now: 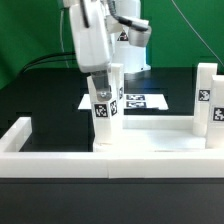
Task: Assemble desk
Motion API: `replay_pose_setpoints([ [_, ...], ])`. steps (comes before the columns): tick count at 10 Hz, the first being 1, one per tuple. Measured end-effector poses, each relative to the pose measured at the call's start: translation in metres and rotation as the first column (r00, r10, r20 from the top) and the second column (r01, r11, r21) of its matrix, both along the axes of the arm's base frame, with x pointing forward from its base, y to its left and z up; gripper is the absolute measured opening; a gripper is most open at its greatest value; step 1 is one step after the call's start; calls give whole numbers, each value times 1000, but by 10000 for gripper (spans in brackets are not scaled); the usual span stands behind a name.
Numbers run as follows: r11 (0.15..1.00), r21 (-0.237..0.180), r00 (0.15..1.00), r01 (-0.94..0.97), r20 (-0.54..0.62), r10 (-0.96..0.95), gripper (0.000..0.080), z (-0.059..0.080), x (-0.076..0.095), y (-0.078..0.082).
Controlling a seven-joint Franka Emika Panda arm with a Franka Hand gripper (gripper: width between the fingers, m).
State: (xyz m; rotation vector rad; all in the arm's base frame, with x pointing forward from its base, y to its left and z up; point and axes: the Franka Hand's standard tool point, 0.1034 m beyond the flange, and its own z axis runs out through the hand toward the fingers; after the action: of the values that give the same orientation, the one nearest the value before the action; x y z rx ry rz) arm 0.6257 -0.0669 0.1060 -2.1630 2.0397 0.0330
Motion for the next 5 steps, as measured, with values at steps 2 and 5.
replay_pose_setpoints([
  [2, 995, -12, 995, -103, 13, 103, 648, 0, 0, -1],
  [5, 946, -41, 946, -321, 38, 322, 649, 0, 0, -1],
])
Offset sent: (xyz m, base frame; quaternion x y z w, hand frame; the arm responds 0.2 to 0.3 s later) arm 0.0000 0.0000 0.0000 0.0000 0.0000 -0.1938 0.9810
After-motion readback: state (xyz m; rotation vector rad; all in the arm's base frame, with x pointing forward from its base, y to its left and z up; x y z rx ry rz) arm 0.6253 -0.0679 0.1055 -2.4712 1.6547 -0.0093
